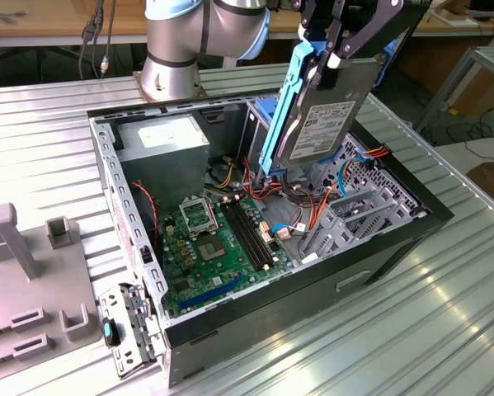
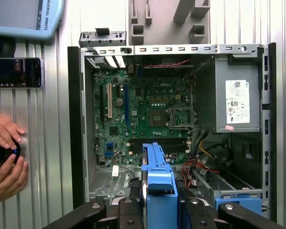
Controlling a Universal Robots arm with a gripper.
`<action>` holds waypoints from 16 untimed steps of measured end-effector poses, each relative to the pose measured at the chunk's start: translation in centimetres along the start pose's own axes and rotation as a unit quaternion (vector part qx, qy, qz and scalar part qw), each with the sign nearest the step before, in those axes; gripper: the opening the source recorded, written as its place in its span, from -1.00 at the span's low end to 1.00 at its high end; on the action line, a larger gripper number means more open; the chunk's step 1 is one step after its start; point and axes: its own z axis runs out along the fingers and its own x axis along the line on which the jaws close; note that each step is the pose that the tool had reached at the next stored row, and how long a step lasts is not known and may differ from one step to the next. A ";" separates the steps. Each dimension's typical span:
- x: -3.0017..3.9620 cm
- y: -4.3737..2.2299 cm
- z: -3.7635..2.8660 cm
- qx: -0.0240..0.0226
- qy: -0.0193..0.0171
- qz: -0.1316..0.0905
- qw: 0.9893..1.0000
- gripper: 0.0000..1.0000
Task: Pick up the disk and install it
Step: 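Insert the disk into the insertion slot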
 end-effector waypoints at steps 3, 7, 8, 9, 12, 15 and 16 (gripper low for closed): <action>-0.01 -0.42 0.02 0.000 0.000 0.000 1.000 -0.26; -0.04 -1.47 0.07 0.000 0.000 0.000 1.000 -0.26; -0.04 -1.66 0.08 0.000 0.000 0.000 1.000 -0.26; -0.05 -1.88 0.10 0.000 0.000 0.000 1.000 -0.26; -0.08 -2.66 0.16 0.000 0.000 0.000 1.000 -0.26; -0.08 -2.88 0.17 0.000 0.000 0.000 1.000 -0.26; -0.08 -2.89 0.18 0.000 0.000 0.000 1.000 -0.26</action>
